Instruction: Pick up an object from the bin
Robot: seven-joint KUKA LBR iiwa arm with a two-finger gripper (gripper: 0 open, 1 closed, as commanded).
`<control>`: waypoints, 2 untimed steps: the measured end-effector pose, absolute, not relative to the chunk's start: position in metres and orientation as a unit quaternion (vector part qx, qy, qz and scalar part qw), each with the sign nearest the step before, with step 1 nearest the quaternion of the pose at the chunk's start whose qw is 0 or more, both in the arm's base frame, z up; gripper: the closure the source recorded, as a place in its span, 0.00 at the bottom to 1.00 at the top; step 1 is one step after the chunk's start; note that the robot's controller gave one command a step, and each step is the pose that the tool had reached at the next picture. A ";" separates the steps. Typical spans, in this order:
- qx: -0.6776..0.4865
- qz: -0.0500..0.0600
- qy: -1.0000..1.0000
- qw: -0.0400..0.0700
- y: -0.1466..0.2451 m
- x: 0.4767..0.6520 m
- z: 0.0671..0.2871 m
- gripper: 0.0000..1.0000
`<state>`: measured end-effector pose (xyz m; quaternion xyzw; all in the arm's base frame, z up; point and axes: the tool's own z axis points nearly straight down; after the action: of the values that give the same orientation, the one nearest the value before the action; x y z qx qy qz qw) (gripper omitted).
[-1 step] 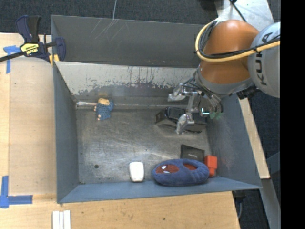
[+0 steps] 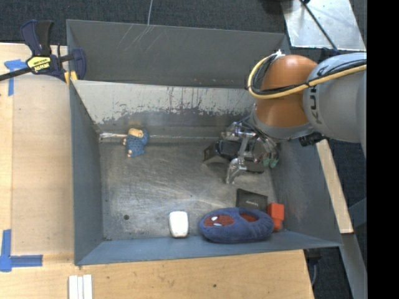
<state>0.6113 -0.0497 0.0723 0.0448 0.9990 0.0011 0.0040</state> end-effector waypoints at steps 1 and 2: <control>0.095 0.000 0.996 0.004 -0.062 0.612 0.102 0.00; 0.171 0.000 0.985 0.002 -0.064 0.611 0.100 0.00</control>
Offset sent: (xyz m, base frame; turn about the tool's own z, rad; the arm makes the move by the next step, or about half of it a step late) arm -0.0008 -0.0124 0.0277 0.1014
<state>0.6109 -0.0641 0.1004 0.1712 0.9852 0.0000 0.0021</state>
